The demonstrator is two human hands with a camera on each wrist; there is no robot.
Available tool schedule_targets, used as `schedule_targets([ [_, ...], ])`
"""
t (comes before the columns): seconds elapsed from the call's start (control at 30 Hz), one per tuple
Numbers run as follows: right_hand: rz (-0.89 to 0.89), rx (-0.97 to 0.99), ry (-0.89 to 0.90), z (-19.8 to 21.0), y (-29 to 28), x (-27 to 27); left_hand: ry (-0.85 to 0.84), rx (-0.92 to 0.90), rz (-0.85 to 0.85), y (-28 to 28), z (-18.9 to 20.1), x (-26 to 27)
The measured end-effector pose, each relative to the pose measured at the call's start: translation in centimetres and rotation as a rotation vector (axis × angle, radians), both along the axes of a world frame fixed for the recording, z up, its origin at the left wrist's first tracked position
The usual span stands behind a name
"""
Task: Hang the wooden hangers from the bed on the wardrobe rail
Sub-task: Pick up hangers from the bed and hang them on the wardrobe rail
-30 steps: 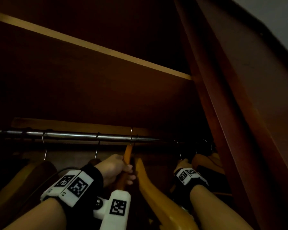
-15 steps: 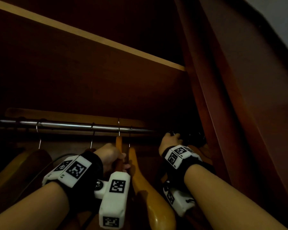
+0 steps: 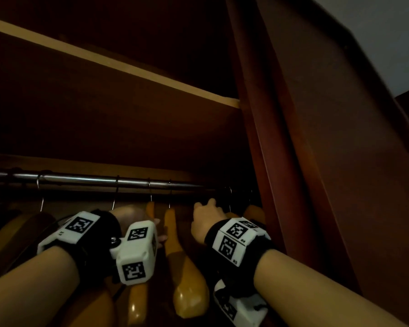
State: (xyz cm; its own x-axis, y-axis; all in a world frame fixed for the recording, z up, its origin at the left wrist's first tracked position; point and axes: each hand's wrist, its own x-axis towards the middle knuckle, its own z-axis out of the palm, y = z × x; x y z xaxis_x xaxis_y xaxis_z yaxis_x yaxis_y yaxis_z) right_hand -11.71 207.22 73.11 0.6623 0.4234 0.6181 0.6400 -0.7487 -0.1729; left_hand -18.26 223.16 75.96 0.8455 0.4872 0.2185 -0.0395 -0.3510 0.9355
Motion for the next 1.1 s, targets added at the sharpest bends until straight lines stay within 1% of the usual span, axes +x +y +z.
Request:
schedule_targets([
  [0.03, 0.002, -0.020, 0.013, -0.3, -0.1, -0.2, 0.029, 0.057, 0.014, -0.5, -0.1, -0.2],
  [0.13, 0.006, -0.049, 0.038, -0.7, -1.1, -0.6, -0.043, 0.203, 0.108, -1.5, -0.8, -0.8],
  [0.2, 0.010, -0.031, 0.029, -0.8, -1.9, -0.9, 0.035, 0.263, 0.112, -1.1, -0.9, -1.4],
  [0.23, 0.014, -0.024, 0.022, -0.7, -2.3, -1.2, 0.056, 0.240, 0.120, -1.3, -1.0, -2.1],
  [0.33, 0.038, -0.021, 0.028, -0.7, -3.2, -2.1, -0.012, 0.167, 0.181, -1.1, -1.2, -3.4],
  [0.43, 0.061, -0.030, 0.041, -1.1, -3.9, -3.4, -0.067, 0.190, 0.193, -2.3, -1.8, -4.6],
  [0.5, 0.065, -0.036, 0.041, -1.6, -4.4, -4.2, -0.112, 0.194, 0.192, -4.1, -2.2, -5.5],
  [0.57, 0.071, -0.040, 0.035, -2.2, -5.3, -5.1, -0.174, 0.235, 0.182, -6.2, -2.6, -6.3],
  [0.63, 0.103, -0.019, 0.027, -2.8, -6.8, -6.0, -0.233, 0.259, 0.129, -8.8, -3.2, -7.7],
  [0.7, 0.171, 0.037, 0.027, -3.4, -8.8, -7.0, -0.280, 0.277, 0.027, -11.3, -3.9, -9.4],
  [0.77, 0.238, 0.076, 0.018, -4.4, -11.7, -8.2, -0.334, 0.295, -0.091, -14.1, -4.8, -11.2],
  [0.87, 0.283, 0.090, -0.003, -6.2, -17.5, -9.8, -0.394, 0.320, -0.234, -19.4, -6.4, -13.3],
  [0.97, 0.222, 0.103, 0.009, -8.1, -24.4, -11.0, -0.419, 0.320, -0.339, -26.0, -8.3, -13.6],
  [1.1, 0.053, 0.075, 0.048, -10.8, -35.7, -12.1, -0.423, 0.315, -0.503, -36.6, -11.7, -12.2],
])
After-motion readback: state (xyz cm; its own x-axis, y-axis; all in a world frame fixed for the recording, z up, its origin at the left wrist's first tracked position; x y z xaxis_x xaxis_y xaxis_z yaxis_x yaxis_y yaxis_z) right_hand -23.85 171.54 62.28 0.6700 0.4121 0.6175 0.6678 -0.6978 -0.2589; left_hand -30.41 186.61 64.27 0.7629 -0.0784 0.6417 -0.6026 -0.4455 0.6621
